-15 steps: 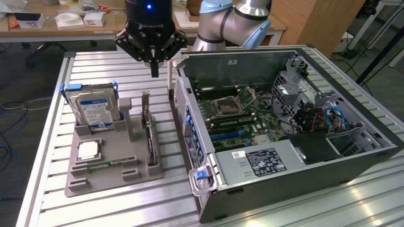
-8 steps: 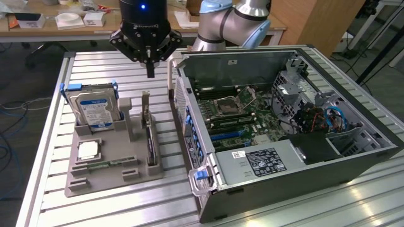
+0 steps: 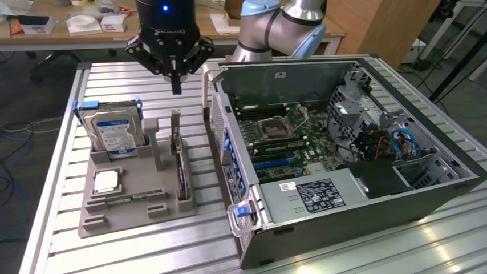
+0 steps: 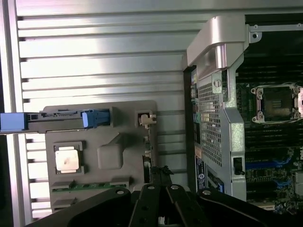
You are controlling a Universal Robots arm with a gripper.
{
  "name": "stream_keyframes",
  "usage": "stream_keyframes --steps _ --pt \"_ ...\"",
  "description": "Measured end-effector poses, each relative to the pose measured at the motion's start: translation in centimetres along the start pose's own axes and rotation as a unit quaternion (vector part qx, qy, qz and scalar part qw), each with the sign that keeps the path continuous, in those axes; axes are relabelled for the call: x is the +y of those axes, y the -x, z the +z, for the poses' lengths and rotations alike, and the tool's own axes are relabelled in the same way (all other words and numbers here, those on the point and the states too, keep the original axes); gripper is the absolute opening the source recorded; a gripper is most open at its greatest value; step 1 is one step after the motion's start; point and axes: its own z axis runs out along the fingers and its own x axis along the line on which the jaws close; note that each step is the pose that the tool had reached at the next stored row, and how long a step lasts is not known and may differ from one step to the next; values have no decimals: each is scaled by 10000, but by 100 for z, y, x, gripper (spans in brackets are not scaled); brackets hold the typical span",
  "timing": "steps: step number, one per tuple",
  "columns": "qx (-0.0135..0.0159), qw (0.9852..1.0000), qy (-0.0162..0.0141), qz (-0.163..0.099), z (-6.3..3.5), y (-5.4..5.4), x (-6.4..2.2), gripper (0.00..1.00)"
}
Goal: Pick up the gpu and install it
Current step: 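Reach for the gpu, then pick up the gpu and move the gpu toward the slot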
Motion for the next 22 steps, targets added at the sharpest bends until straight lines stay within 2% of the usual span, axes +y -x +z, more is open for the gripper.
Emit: stream_keyframes --steps 10,12,17,19,20,22 --pt "-1 10000 1 0 1 -7 -1 11" --pt "-1 10000 -15 1 12 -9 2 11" --pt "10 10000 -30 0 37 -7 1 11" --pt "11 10000 -31 0 39 -7 0 23" --pt "11 10000 -31 0 39 -7 0 23" --pt "10 10000 -30 0 40 -7 0 35"
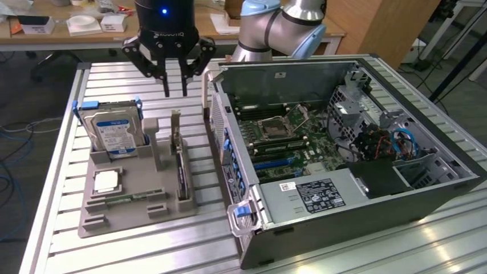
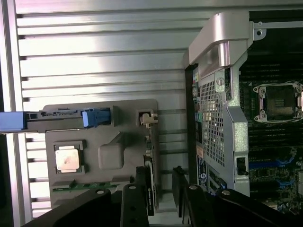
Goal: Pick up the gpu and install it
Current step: 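Pick up the gpu and move the gpu toward the slot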
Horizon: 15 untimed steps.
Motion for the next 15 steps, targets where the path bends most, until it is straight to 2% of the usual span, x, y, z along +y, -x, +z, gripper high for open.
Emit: stream_keyframes --steps 3,4,15 --pt "0 10000 0 0 0 0 0 41" --pt "0 10000 0 0 0 0 0 47" --pt "-1 10000 -11 2 9 5 -61 47"
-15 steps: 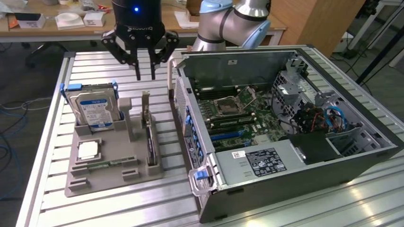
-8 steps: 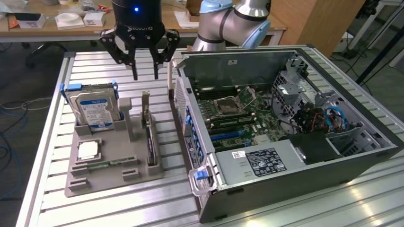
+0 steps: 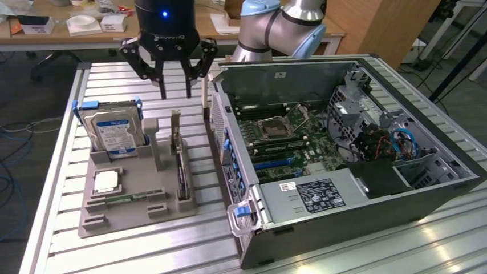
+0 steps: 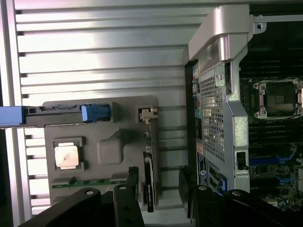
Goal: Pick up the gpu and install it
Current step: 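Pick up the gpu and move the gpu toward the slot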
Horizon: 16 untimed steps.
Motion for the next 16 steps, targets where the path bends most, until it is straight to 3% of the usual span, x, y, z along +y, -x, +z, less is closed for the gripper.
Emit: stream_keyframes --steps 16 --pt "-1 10000 -19 0 9 6 -80 47"
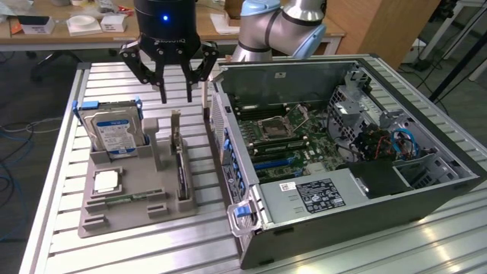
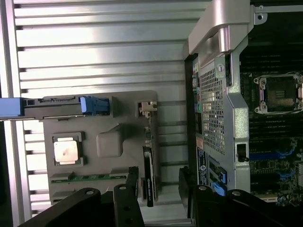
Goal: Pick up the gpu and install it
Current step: 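Pick up the gpu and move the gpu toward the slot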
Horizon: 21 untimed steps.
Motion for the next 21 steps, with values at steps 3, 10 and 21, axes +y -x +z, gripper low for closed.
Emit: stream_keyframes --steps 3,10,21 --pt "0 10000 -2 0 0 0 0 47" --pt "-1 10000 -4 1 2 3 -43 47" --pt "0 10000 -9 0 -1 10 -131 47"
